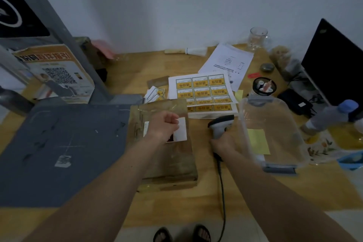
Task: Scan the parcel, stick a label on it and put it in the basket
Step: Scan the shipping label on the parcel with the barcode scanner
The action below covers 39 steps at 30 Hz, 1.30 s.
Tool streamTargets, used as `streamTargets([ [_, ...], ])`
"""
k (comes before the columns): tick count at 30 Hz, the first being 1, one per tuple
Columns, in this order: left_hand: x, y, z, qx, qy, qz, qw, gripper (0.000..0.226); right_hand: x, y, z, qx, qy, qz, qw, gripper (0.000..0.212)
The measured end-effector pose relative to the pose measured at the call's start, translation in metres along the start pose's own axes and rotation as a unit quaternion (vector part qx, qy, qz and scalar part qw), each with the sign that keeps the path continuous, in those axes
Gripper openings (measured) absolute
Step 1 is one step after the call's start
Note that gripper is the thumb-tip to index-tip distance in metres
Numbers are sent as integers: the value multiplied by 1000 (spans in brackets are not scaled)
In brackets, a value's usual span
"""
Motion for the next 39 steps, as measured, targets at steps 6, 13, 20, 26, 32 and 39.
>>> streamTargets([
  [6, -38, -6, 17, 22, -41, -150, 988, 27, 45, -40, -23, 51, 11, -20, 998, 55],
  [13, -64, -3, 35, 25, -49, -225, 973, 26, 45, -14, -7, 108, -95, 74, 987, 39],
  [20, -82, -1, 70, -74, -83, -181, 977, 63, 13, 28, 34, 54, -248, 94, 963, 7],
  [26, -79, 36, 112, -403, 45, 101, 908, 100, -2, 82, 63, -27, -234, 142, 962, 12],
  [32, -84, 34, 106, -297, 40, 107, 948, 66, -4, 94, 68, -31, -212, 118, 970, 15],
  [39, -127, 2, 41, -73, -140, 100, 982, 46, 11, 112, 52, 5, -224, 134, 965, 24],
])
Point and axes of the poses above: each hand's wrist, its own y-axis away from the middle knuckle, its own x-axis out of the palm, z = x × y, the point moved 4 cm from there along -y, towards the middle knuckle, and after that the axes turned 9 degrees about -z, right-handed, at the moved point
